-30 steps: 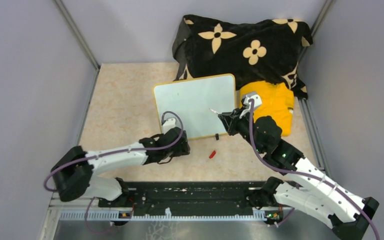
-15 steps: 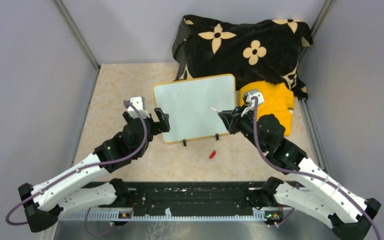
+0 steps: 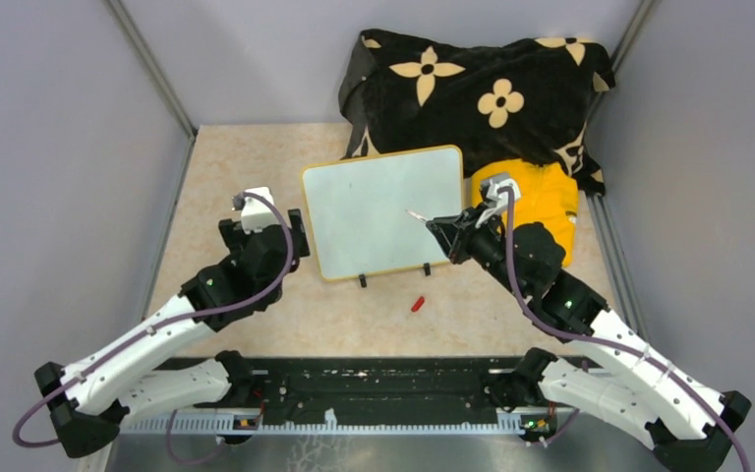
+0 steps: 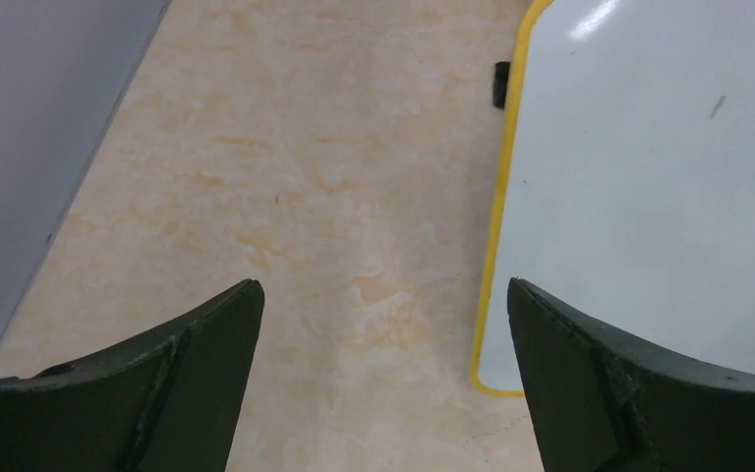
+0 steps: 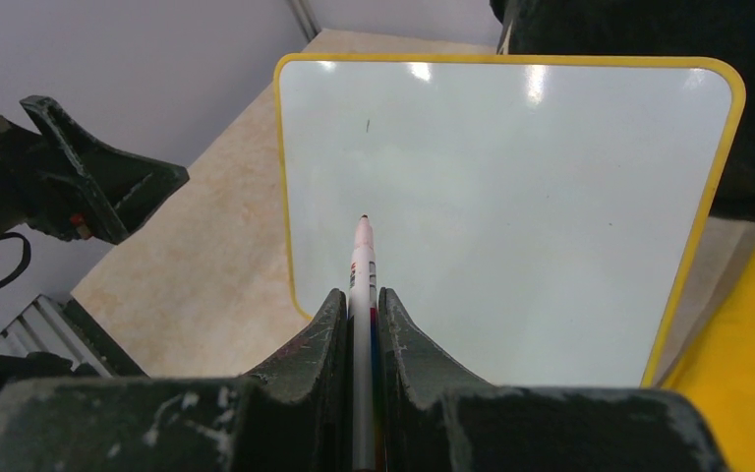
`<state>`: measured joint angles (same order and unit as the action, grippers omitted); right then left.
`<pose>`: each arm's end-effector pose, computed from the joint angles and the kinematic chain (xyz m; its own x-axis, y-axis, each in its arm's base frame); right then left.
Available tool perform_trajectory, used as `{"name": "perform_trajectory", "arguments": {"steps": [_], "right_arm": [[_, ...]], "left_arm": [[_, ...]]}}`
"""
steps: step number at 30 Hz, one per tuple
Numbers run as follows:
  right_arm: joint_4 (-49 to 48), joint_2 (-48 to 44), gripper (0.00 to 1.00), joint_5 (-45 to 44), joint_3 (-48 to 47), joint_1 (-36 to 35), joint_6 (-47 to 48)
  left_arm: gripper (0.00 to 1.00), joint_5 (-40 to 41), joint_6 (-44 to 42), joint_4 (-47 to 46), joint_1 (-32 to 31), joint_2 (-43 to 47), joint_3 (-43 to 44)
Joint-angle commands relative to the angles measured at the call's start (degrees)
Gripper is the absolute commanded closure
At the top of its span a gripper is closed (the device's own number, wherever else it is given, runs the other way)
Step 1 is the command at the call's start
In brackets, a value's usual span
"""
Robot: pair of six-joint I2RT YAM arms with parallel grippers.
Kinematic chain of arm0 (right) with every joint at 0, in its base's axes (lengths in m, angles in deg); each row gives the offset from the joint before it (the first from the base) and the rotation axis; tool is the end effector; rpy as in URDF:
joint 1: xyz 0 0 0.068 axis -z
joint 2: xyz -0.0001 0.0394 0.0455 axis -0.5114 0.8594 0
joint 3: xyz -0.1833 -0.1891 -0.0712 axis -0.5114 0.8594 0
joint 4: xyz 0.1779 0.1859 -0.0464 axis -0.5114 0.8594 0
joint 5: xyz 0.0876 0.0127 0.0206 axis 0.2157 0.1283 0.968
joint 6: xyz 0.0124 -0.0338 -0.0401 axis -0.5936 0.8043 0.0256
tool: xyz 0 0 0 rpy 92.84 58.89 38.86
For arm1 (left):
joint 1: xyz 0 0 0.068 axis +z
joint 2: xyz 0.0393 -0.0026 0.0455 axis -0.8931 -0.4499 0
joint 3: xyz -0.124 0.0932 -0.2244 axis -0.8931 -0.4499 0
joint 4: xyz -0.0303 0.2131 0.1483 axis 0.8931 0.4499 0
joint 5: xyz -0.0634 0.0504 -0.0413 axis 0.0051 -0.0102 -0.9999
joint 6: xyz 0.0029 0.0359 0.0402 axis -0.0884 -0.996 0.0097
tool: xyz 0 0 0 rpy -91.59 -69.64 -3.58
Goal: Write a sentence on the whiteboard
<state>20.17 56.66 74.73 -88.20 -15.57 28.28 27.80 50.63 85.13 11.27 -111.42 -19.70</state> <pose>0.1184 0.1156 0.3709 -0.2147 0.1991 -0.9562 -0.5624 0.7752 0.2877 0.1366 -0.1249 0.3273 -0.2940 -0.0338 -0.9552 -0.2076 0.9778 0.0293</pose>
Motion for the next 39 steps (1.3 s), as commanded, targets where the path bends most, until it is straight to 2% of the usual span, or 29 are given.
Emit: {"name": "perform_trajectory", "arguments": {"steps": [1, 7, 8, 10, 13, 15, 17, 20, 22, 25, 28, 32, 35, 39], "right_arm": [[-0.2, -0.9, 1.0, 1.1, -4.2, 0.1, -0.5], [-0.5, -0.6, 1.0, 1.4, -4.6, 0.1, 0.9], [-0.5, -0.4, 1.0, 1.6, -4.6, 0.1, 1.3], [-0.7, 0.0, 1.0, 2.0, -4.7, 0.1, 1.7], [-1.8, 0.4, 1.0, 2.6, -4.6, 0.1, 2.2], [-2.7, 0.8, 1.0, 3.1, -4.6, 0.1, 2.4], [-3.0, 1.4, 1.0, 3.7, -5.2, 0.1, 2.8], [-2.8, 2.8, 1.0, 4.5, -6.6, 0.1, 4.1], [-2.7, 3.1, 1.0, 4.9, -7.1, 0.1, 4.5], [-3.2, 2.7, 1.0, 5.2, -6.5, 0.1, 4.4], [-3.1, 2.2, 1.0, 5.4, -5.9, 0.1, 4.4], [-3.9, 1.7, 1.0, 5.1, -4.7, 0.2, 4.7], [-5.0, 1.2, 1.0, 5.3, -3.6, 0.2, 4.5], [-5.4, 1.0, 1.0, 5.5, -2.9, 0.2, 4.0]], "left_arm": [[0.01, -4.4, -11.4, -6.7, 0.1, 4.9, -0.2], [0.01, 3.8, -16.6, -10.9, 0.4, 6.4, -3.8], [0.01, 2.8, -16.8, -11.4, 1.4, 6.0, -3.9], [0.01, -7.6, -14.8, -10.2, 7.5, 4.5, -1.6], [0.01, -31.4, -9.3, -7.4, 23.9, 0.3, 3.3], [0.01, -44.9, -8.2, -5.9, 31.5, -2.6, 6.1], [0.01, -50.6, -7.7, -6.4, 34.6, -4.1, 6.9], [0.01, -57.9, -7.0, -13.1, 37.1, -2.2, 2.8], [0.01, -59.3, -5.8, -18.9, 39.2, 0.9, -0.9], [0.01, -57.3, -3.5, -25.0, 41.8, 5.3, -5.5], [0.01, -54.9, -4.9, -29.2, 43.7, 8.0, -8.7], [0.01, -42.1, -5.7, -25.7, 45.3, 5.1, -9.6], [0.01, -46.7, -4.2, -26.2, 47.2, 2.6, -9.7], [0.01, -61.7, -5.4, -32.3, 48.1, -1.8, -9.5]]}}
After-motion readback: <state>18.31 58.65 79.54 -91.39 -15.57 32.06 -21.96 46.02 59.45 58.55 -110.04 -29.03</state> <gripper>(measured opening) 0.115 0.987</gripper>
